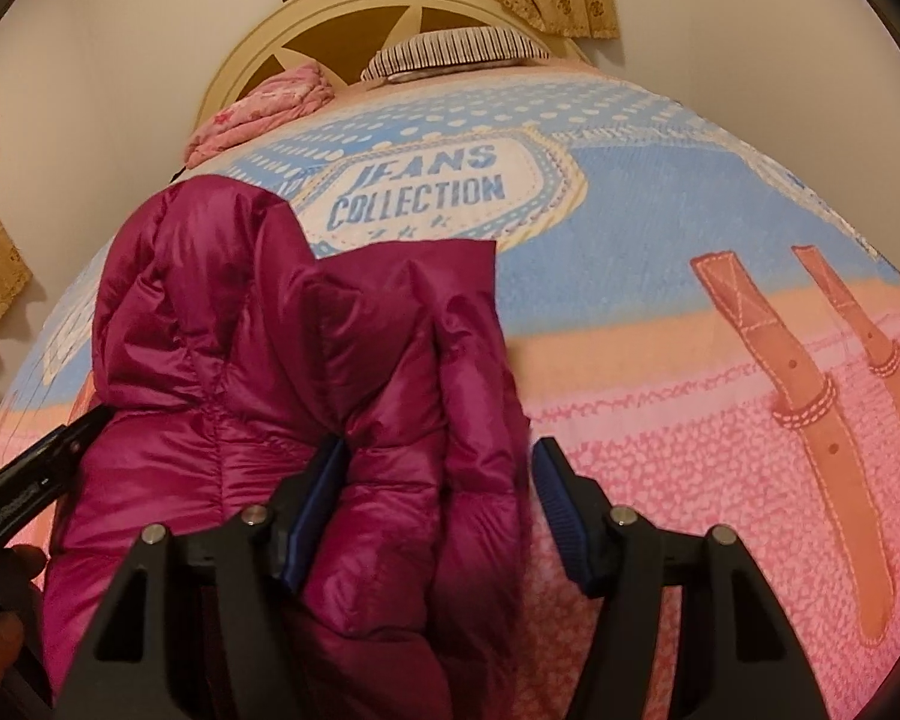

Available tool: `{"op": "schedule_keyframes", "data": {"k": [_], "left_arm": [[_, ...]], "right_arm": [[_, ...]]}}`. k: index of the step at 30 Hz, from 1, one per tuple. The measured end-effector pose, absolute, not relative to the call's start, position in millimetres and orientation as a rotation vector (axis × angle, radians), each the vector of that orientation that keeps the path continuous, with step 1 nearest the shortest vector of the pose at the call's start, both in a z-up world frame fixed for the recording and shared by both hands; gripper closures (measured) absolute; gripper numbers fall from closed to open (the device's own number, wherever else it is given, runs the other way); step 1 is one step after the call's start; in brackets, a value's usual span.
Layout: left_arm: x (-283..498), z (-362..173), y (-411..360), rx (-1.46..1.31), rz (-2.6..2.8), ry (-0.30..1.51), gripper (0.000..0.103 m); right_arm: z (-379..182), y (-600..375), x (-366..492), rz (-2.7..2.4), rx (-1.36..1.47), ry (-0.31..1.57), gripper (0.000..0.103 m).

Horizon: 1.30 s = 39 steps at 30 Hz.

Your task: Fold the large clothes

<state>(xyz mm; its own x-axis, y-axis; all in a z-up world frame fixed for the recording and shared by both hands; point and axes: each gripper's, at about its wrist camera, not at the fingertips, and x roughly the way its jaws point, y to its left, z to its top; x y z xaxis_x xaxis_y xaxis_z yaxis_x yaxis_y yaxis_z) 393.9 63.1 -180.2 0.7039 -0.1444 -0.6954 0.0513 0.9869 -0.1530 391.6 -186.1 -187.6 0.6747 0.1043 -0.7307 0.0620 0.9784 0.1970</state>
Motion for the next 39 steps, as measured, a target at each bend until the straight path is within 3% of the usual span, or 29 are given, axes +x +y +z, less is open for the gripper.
{"op": "schedule_keyframes", "data": {"k": [28,34,39], "left_arm": [[400,-200,56,-0.131,-0.123,0.852,0.019],[397,-188,59,-0.139,-0.123,0.837,0.019],[397,-157,64,-0.159,-0.127,0.782,0.019]], "right_arm": [[-213,-203,392,0.078,0.296,0.833,0.031],[-209,-205,391,0.088,0.289,0.831,0.031],[-172,-203,380,0.063,0.219,0.77,0.031]]}}
